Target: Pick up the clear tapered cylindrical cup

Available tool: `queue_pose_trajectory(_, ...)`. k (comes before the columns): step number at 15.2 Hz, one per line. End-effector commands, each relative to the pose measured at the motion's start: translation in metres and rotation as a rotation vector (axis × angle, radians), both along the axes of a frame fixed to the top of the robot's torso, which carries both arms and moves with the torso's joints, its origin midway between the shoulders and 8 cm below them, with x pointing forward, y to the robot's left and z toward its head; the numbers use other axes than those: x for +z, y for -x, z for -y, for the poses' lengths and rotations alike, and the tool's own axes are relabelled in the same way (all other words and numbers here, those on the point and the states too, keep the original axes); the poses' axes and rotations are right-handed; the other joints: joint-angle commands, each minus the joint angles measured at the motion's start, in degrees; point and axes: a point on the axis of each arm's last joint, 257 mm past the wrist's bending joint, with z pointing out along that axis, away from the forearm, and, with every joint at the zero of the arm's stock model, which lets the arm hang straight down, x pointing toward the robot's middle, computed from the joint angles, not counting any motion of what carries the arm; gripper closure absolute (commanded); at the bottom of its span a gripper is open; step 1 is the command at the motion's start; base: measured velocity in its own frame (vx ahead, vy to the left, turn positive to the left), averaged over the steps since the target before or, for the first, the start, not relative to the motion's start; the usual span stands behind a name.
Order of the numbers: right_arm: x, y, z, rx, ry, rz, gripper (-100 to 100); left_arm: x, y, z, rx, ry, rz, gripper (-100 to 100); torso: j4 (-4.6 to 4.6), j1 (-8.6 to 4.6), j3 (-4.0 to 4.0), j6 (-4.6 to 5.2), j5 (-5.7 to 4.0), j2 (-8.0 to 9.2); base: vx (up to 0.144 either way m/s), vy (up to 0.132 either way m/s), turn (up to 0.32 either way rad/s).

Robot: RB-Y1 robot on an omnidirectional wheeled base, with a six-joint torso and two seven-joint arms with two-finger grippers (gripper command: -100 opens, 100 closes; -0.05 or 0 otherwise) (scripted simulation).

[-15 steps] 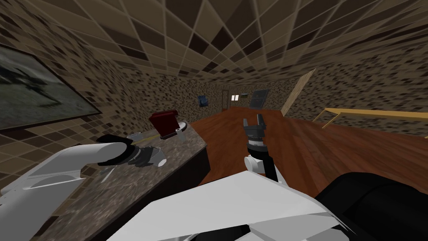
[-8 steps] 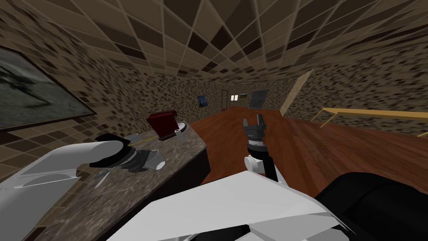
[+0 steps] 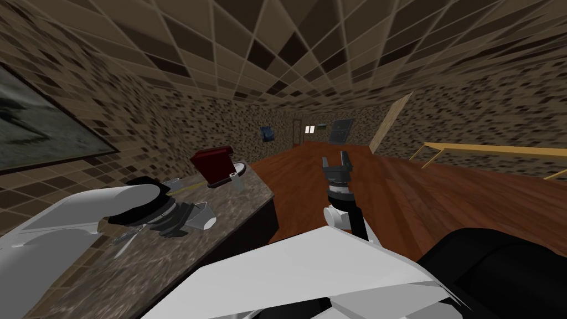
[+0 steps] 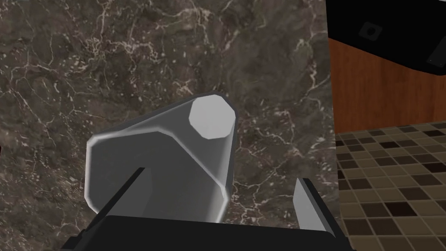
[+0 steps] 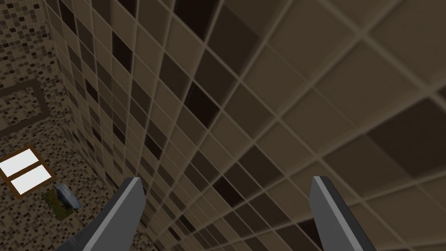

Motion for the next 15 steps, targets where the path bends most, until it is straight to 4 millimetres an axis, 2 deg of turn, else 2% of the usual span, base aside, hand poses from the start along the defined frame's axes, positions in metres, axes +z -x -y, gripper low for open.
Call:
queue_pose_trajectory(1, 0.000, 0.000, 0.000, 0.000, 0.000, 0.000, 0, 0.000, 0.000, 0.000, 0.000, 0.000, 0.000, -100, 0.00, 0.00, 0.00, 0.00, 0.00, 0.00, 0.016, 0.005, -0.007)
queue_pose_trajectory(2, 0.000, 0.000, 0.000, 0.000, 0.000, 0.000, 0, -0.012, -0.001, -0.002, 0.006, 0.001, -0.004, -100, 0.01, -0.01, 0.02, 0.00, 0.00, 0.03, -0.005, -0.002, -0.032)
queue_pose_trajectory(5, 0.000, 0.000, 0.000, 0.000, 0.000, 0.000, 0, -0.023, -0.004, -0.005, 0.011, 0.000, -0.003, -100, 0.04, -0.03, 0.10, 0.00, 0.00, 0.19, -0.024, -0.003, -0.037)
queue_pose_trajectory(6, 0.000, 0.000, 0.000, 0.000, 0.000, 0.000, 0, -0.018, -0.002, -0.005, 0.010, 0.001, -0.006, -100, 0.04, -0.03, 0.12, 0.00, 0.00, 0.21, -0.015, -0.001, -0.012)
queue_pose_trajectory(7, 0.000, 0.000, 0.000, 0.000, 0.000, 0.000, 0, -0.019, -0.002, -0.005, 0.010, 0.001, -0.004, 100, 0.05, -0.03, 0.12, -0.01, -0.01, 0.20, -0.005, 0.000, 0.000)
queue_pose_trajectory(11, 0.000, 0.000, 0.000, 0.000, 0.000, 0.000, 0, -0.019, -0.002, -0.005, 0.010, 0.002, -0.005, 100, 0.04, -0.03, 0.08, 0.02, -0.02, 0.13, 0.000, 0.000, 0.000)
queue_pose_trajectory(12, 0.000, 0.000, 0.000, 0.000, 0.000, 0.000, 0, -0.007, 0.000, -0.002, 0.004, 0.001, -0.005, 100, 0.04, -0.03, 0.08, 0.02, -0.03, 0.12, 0.012, 0.002, 0.047)
queue_pose_trajectory(14, 0.000, 0.000, 0.000, 0.000, 0.000, 0.000, 0, 0.000, 0.001, 0.000, 0.001, 0.001, -0.006, 100, 0.08, -0.03, 0.08, 0.01, -0.08, 0.08, 0.025, 0.004, 0.048)
queue_pose_trajectory(15, 0.000, 0.000, 0.000, 0.000, 0.000, 0.000, 0, -0.005, -0.001, -0.002, 0.003, 0.002, -0.005, 100, 0.09, -0.04, 0.08, 0.01, -0.09, 0.07, 0.018, 0.004, 0.013)
